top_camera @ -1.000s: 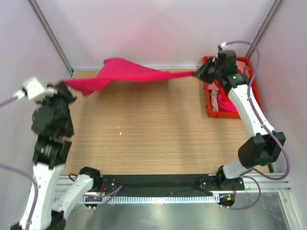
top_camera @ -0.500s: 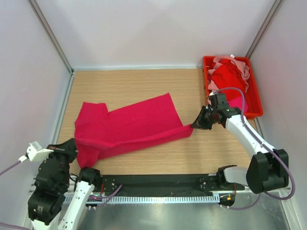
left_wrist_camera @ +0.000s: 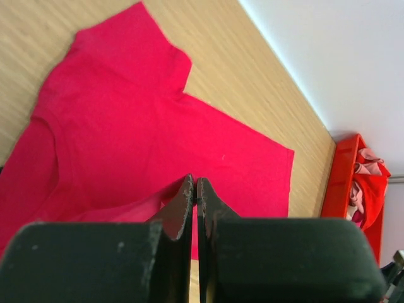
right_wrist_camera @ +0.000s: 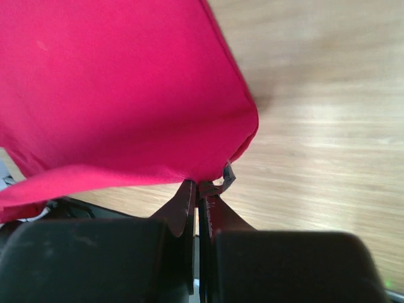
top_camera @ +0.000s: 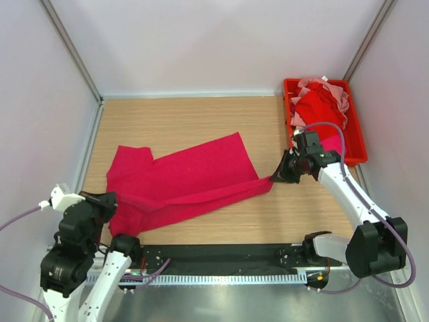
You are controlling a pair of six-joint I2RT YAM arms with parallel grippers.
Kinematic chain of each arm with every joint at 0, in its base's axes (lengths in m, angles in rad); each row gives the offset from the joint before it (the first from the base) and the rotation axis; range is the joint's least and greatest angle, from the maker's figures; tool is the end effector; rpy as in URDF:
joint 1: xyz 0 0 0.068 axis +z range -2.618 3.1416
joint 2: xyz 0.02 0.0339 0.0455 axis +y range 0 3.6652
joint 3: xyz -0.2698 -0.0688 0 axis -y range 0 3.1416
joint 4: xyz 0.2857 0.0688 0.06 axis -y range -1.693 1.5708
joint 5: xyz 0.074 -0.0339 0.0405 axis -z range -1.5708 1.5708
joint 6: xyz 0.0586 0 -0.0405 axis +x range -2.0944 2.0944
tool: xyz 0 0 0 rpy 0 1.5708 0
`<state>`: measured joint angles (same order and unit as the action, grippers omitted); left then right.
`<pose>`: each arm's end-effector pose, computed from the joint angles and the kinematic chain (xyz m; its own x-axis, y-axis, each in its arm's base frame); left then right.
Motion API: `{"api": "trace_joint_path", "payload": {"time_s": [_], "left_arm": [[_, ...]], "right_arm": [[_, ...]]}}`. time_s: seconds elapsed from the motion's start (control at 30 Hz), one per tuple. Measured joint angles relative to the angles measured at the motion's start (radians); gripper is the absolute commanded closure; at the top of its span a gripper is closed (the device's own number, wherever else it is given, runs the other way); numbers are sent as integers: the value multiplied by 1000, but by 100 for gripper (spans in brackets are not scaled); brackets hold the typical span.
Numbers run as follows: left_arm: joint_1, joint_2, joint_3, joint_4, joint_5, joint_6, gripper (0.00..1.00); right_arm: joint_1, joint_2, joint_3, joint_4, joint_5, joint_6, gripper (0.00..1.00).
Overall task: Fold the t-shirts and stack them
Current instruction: Flatten the tshirt out
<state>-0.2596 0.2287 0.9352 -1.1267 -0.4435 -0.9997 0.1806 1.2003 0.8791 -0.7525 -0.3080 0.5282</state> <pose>0.0562 0.0111 0.3540 -0.0896 -0.7625 -0.6408 -0.4111 0.6144 -0.6735 0.2666 0.0667 0.2176 -0.9048 0.3230 -0.2776 0.1651 0.8668 0.4705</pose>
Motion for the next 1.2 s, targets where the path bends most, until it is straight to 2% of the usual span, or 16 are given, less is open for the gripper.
{"api": "trace_joint_path", "payload": {"time_s": [0.17,0.37,0.63,1.0,1.2], "left_arm": [[0,142,151,75,-1,74,100],[0,366,425,227,21,194,100],[0,596,818,331,88,340,100],[0,649,1275,369,182,433,99],[0,623,1335,397,213,469,100]], "right_arm": [[0,27,203,-10,16,4,99],[0,90,497,-12,29,32,99],[1,123,877,-99,45,49,99],[14,60,1242,-222,58,38,99],[14,-47,1323,-183,62,44,99]]}}
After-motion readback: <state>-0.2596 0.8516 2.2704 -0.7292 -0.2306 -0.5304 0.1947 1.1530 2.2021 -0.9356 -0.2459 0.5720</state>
